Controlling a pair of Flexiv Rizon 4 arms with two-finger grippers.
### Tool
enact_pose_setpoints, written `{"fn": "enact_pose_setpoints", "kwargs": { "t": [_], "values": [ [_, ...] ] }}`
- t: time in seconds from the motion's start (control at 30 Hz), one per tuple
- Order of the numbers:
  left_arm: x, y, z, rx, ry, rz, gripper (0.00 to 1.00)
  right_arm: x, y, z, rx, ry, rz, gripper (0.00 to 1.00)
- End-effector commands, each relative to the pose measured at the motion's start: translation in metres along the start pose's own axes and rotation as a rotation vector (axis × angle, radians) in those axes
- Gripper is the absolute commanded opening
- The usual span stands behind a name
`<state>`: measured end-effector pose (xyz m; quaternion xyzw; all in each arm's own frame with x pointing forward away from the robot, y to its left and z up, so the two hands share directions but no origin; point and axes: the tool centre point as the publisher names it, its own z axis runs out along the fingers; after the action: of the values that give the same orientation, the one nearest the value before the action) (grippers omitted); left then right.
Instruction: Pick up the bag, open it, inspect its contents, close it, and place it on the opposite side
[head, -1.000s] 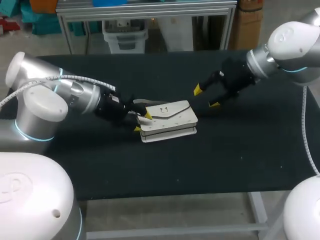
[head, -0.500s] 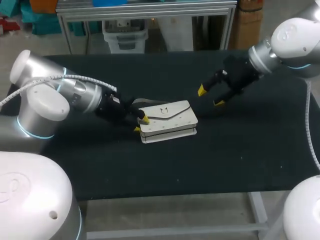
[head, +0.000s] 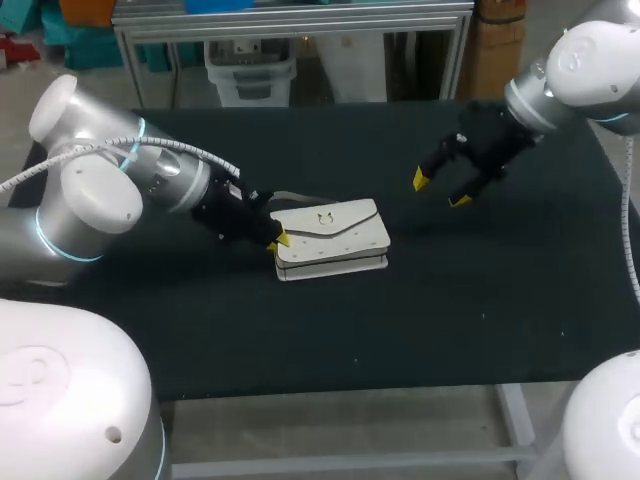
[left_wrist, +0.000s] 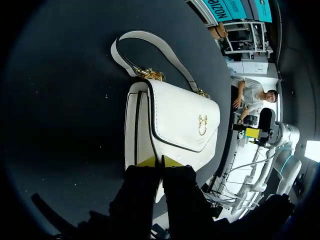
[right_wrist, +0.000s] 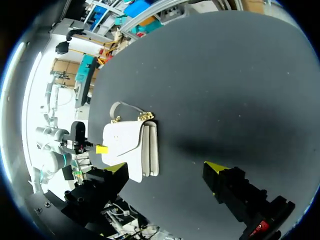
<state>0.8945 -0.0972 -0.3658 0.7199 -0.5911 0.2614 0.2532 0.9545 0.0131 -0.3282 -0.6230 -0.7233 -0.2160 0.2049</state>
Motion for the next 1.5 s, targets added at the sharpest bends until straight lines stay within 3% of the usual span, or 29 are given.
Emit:
{"fn": "enact_pose_setpoints", "kwargs": {
  "t": [0.03,0.13,0.9,1.13,1.5],
  "values": [
    [0.0,-0.009,-0.014,-0.009,-0.047,0.033,0.0,-0.005,-0.006,-0.017,-0.005,-0.032,0.006,1.0],
    [-0.008,-0.015,-0.027,-0.047,-0.082,0.115,0.0,-0.012,-0.005,-0.023,0.007,-0.039,0.018,1.0],
    [-0.008,-0.015,-0.027,-0.047,-0.082,0.115,0.0,-0.012,-0.005,-0.023,0.007,-0.039,0.018,1.0],
    [-0.027,-0.034,-0.043,0.003,-0.124,0.13,0.0,-0.051,0.007,-0.058,-0.04,-0.122,0.028,1.0],
    [-0.055,-0.063,-0.078,0.069,-0.202,0.173,0.0,-0.101,0.028,-0.095,-0.019,-0.243,0.005,1.0]
  ]
}}
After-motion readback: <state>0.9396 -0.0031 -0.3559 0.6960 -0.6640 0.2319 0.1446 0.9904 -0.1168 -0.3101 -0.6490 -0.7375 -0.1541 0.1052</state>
